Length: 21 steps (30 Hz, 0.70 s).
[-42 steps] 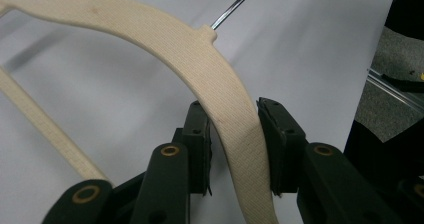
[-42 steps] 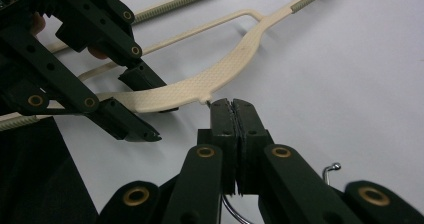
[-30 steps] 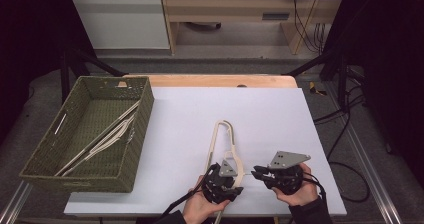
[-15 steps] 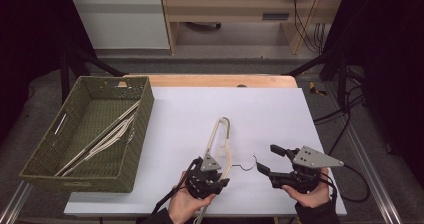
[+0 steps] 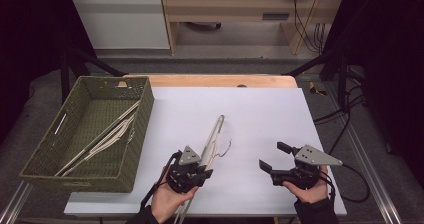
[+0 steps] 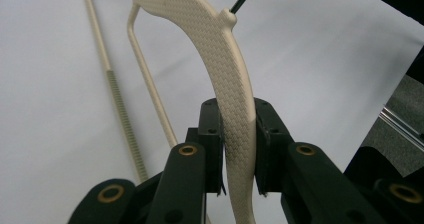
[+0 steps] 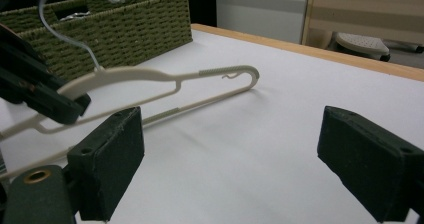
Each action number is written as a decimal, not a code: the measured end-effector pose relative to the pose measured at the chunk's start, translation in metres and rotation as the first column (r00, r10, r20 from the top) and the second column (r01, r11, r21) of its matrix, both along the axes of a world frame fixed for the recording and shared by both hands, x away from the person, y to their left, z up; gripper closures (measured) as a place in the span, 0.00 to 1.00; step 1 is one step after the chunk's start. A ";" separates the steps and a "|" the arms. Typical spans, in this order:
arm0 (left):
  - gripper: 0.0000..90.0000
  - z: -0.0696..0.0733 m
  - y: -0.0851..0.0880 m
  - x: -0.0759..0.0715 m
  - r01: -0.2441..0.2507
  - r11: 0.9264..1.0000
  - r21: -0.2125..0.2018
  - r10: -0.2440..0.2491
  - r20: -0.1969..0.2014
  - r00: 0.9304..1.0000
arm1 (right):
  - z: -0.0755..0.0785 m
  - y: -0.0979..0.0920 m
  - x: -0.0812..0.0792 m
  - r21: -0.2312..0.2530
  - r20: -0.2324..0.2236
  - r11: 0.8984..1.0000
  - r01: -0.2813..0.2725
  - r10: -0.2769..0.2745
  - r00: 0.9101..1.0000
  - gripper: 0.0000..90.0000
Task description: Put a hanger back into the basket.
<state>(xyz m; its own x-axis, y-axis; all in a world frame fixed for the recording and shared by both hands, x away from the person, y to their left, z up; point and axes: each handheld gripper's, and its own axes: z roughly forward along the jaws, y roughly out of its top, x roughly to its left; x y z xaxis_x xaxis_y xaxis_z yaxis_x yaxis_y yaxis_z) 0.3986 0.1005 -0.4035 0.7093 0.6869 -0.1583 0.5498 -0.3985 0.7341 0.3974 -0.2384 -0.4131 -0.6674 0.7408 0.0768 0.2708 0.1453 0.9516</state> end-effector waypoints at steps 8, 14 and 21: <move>0.88 0.007 0.027 0.008 -0.084 0.996 0.004 0.084 0.006 0.996 | -0.007 0.000 0.004 -0.006 -0.013 1.000 0.006 -0.006 1.000 0.13; 0.94 0.008 0.045 0.017 -0.155 0.988 0.006 0.155 0.003 0.988 | -0.010 0.001 0.005 -0.016 -0.024 1.000 0.008 -0.008 1.000 0.13; 0.95 0.017 0.060 0.019 -0.156 0.988 -0.008 0.156 0.037 0.987 | -0.012 0.001 0.005 -0.018 -0.028 1.000 0.009 -0.010 1.000 0.12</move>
<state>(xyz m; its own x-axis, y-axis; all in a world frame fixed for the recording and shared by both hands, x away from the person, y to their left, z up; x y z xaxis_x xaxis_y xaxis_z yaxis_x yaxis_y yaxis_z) 0.4172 0.1601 -0.3863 0.5987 0.7891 -0.1374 0.5774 -0.3063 0.7568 0.4028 -0.2372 -0.4252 -0.6579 0.7486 0.0821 0.2989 0.1595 0.9409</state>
